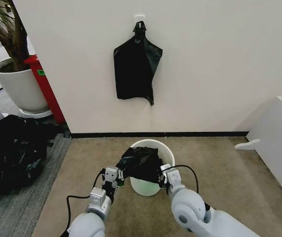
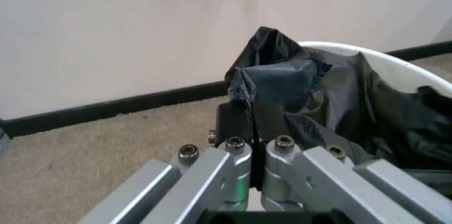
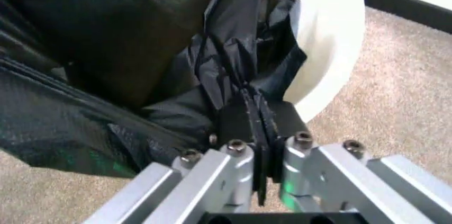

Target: Place the garbage bag over the trash bin.

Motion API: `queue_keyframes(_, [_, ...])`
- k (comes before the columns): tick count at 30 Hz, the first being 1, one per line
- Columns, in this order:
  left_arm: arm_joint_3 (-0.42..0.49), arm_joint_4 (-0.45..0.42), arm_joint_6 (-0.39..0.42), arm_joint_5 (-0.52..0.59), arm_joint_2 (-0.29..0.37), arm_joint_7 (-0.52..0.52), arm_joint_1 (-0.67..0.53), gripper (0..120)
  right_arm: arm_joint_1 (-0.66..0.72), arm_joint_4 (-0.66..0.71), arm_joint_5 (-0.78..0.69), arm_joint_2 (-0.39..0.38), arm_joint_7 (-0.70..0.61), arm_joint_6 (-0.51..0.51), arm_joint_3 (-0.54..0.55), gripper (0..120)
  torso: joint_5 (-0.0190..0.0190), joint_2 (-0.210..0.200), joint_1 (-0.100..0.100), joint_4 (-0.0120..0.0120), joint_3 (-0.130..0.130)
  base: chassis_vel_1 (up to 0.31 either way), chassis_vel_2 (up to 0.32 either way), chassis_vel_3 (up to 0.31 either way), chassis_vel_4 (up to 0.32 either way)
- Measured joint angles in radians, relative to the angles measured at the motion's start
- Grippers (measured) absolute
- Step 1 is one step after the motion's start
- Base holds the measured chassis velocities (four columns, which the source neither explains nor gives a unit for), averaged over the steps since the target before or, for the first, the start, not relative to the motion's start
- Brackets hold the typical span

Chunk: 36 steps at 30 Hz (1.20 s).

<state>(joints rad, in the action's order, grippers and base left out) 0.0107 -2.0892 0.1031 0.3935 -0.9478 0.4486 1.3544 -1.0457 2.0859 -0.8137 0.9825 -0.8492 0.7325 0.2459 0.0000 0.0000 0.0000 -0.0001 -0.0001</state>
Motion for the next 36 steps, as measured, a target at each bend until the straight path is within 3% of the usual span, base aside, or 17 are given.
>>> queue_keyframes(11, [0.000, 0.008, -0.008, 0.015, -0.001, 0.000, -0.019, 0, -0.011, 0.022, 0.079, 0.016, 0.046, -0.032, -0.049, 0, 0.0000, 0.000, 0.000, 0.0002, 0.000, 0.000, 0.000, 0.000, 0.000])
queue_keyframes(17, [0.000, 0.022, -0.025, 0.018, -0.014, -0.008, -0.028, 0, -0.081, 0.015, 0.316, 0.004, 0.174, -0.140, -0.133, 0, 0.0001, 0.000, 0.000, 0.0001, 0.000, 0.000, 0.000, 0.000, 0.000])
queue_keyframes(21, [0.000, 0.024, -0.030, 0.018, -0.019, -0.013, -0.028, 0, -0.120, 0.016, 0.371, -0.009, 0.183, -0.161, -0.149, 0, 0.0002, 0.000, 0.000, 0.0001, 0.000, 0.000, 0.000, 0.000, 0.000])
queue_keyframes(28, [0.006, 0.033, -0.068, 0.007, -0.023, -0.049, -0.014, 0, -0.215, 0.080, 0.464, -0.048, 0.159, -0.108, -0.156, 0, 0.0001, 0.000, 0.000, -0.0001, 0.000, 0.000, 0.000, 0.000, 0.000])
queue_keyframes(34, [0.029, 0.045, -0.099, -0.006, -0.031, -0.082, 0.002, 0, -0.243, 0.030, 0.530, -0.037, 0.159, -0.079, -0.150, 0, 0.0002, 0.000, 0.000, 0.0000, 0.000, 0.000, 0.000, 0.000, 0.000])
queue_keyframes(36, [0.035, 0.045, -0.103, -0.011, -0.028, -0.089, 0.006, 0, -0.247, 0.023, 0.536, -0.032, 0.158, -0.078, -0.146, 8, 0.0001, 0.000, 0.000, 0.0001, 0.000, 0.000, 0.000, 0.000, 0.000])
